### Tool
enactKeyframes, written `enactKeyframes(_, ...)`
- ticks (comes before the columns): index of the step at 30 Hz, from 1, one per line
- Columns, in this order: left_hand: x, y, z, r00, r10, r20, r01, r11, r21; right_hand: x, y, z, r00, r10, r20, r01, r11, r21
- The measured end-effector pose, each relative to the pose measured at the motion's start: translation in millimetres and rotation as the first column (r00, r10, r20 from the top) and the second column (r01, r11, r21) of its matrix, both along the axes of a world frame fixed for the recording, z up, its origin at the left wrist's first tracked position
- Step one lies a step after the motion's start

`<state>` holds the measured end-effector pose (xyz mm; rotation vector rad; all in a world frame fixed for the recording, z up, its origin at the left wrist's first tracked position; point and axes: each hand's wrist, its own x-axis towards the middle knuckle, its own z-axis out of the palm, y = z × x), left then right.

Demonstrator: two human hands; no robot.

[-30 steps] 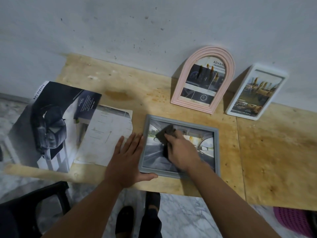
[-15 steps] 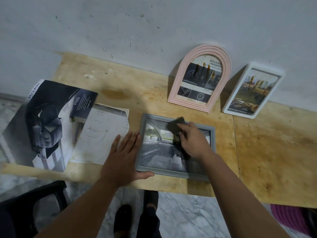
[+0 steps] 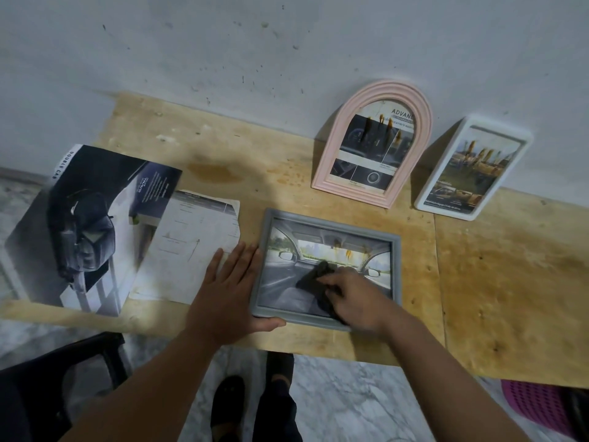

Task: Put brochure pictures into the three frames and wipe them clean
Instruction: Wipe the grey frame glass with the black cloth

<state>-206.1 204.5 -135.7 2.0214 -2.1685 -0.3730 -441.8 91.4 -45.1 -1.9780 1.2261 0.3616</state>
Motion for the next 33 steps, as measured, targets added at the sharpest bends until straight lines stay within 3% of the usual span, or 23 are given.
enactKeyframes(3,0.4,-0.7,0.7,1.000,0.000,0.002,0.000,1.000,0.016,7.4,-40.4,-2.9,0.992,-0.114,0.060,0.120,0.987,-0.105)
enactKeyframes(6,0.2,-0.6,0.5,1.000,0.006,0.005,-0.006,1.000,0.022,13.0,-48.5,-19.7,0.992,-0.123,0.012,0.123,0.965,-0.233)
enactKeyframes(12,0.2,-0.5,0.4,1.000,0.003,0.010,-0.003,1.000,0.030,-1.4,11.3,-22.5,0.992,-0.130,0.005,0.127,0.964,-0.235)
enactKeyframes(15,0.6,0.0,-0.9,1.000,0.003,0.002,-0.003,1.000,0.015,-9.3,32.6,-11.3,0.996,-0.069,-0.054,0.061,0.987,-0.148)
enactKeyframes(17,0.6,-0.1,-0.5,1.000,-0.001,0.003,0.001,1.000,0.009,-7.4,24.3,-0.1,0.994,-0.038,-0.104,0.038,0.999,0.002)
enactKeyframes(19,0.9,-0.1,-0.2,1.000,-0.004,0.000,0.004,1.000,0.013,1.1,4.1,10.4,0.991,-0.130,-0.039,0.135,0.980,0.144)
enactKeyframes(21,0.9,0.0,0.2,1.000,-0.001,-0.003,0.001,1.000,0.021,8.6,-23.2,10.0,0.959,-0.273,0.076,0.269,0.961,0.061)
enactKeyframes(23,0.6,-0.1,0.5,1.000,0.003,0.002,-0.003,1.000,0.028,14.5,-45.4,-1.9,0.943,-0.309,0.122,0.324,0.936,-0.135)
enactKeyframes(27,0.1,-0.4,-0.3,1.000,0.001,0.011,-0.001,0.999,0.045,17.3,-29.5,-26.9,0.988,-0.148,-0.035,0.132,0.950,-0.282)
enactKeyframes(33,0.5,0.4,-2.6,1.000,-0.003,0.011,0.003,1.000,0.017,-11.8,37.7,-15.5,0.994,0.088,-0.072,-0.098,0.983,-0.156)
